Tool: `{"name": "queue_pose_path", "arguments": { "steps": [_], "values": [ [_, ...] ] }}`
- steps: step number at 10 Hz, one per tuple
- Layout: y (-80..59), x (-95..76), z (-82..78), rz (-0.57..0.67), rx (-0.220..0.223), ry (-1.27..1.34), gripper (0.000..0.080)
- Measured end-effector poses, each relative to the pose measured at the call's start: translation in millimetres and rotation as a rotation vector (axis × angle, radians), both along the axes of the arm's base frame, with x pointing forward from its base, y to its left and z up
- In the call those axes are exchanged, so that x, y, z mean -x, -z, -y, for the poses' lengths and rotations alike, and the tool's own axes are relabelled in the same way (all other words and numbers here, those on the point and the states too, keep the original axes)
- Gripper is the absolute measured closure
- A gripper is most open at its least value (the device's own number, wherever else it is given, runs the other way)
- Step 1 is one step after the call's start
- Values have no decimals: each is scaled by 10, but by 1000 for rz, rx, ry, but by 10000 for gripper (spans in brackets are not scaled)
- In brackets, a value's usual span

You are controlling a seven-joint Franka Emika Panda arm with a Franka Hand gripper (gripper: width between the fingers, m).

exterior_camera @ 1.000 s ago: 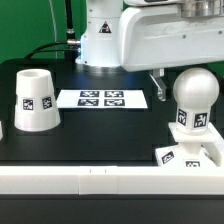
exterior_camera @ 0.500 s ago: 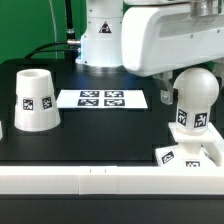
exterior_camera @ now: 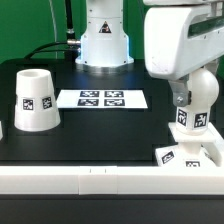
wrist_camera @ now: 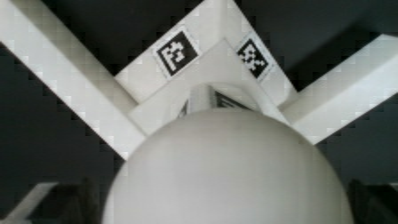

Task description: Assemble lamp

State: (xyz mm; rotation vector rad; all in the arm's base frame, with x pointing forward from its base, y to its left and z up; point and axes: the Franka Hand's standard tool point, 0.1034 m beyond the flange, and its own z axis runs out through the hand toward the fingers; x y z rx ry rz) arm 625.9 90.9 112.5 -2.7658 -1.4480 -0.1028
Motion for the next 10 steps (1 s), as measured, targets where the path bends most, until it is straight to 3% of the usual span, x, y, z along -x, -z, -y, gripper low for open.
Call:
{"name": "queue_pose_path", "arguments": {
  "steps": [10],
  "values": [
    [4, -10, 54, 13, 148, -799, 101]
  ]
}}
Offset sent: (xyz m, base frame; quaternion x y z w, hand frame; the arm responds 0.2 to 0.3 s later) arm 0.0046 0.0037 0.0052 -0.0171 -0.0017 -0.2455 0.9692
